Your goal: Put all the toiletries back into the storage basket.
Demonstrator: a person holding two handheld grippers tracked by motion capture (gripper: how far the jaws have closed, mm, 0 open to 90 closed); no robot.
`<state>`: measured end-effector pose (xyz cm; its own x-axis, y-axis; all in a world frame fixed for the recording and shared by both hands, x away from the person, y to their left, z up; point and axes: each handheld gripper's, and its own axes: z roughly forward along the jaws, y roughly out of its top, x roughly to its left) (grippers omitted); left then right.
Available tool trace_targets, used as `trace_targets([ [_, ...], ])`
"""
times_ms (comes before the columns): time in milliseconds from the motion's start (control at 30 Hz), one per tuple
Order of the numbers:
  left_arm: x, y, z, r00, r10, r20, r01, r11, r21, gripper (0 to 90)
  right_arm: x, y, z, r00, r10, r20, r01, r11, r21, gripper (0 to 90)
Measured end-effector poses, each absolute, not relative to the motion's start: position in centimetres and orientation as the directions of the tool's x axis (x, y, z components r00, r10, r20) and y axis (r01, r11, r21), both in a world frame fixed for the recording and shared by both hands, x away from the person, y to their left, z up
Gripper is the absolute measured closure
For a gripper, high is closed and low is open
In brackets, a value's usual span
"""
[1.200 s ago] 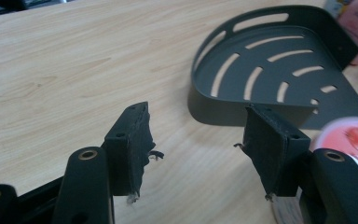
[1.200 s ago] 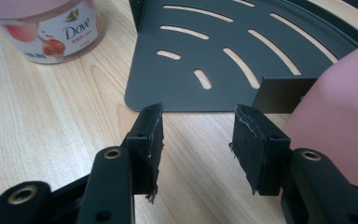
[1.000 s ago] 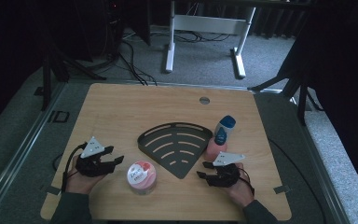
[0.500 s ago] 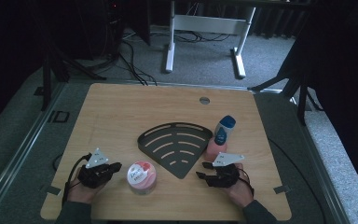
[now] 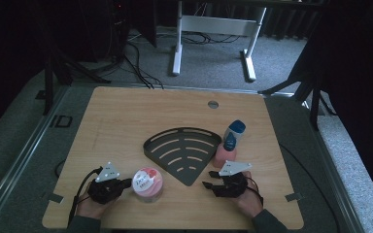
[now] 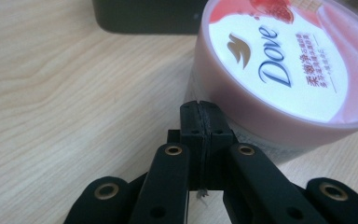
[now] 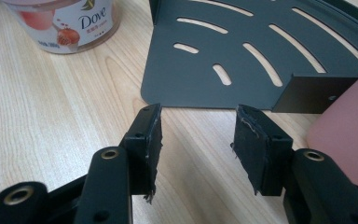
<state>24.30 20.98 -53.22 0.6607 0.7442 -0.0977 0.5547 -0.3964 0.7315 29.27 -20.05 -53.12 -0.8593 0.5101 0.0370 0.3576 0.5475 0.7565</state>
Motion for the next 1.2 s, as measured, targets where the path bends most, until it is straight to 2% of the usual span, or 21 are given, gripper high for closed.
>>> trace_targets([
  [600,24.4,18.6,-53.0,0.708,0.702,-0.079,0.525,-0.448,0.724,88.9,28.9,-19.5,-53.0,-0.872,0.489,0.04,0.344,0.553,0.759,50.7],
  [1200,24.8,14.2,-52.8,0.798,0.599,-0.07,0.455,-0.522,0.722,87.1,28.5,-19.0,-53.1,-0.89,0.455,0.036,0.321,0.566,0.76,50.6],
])
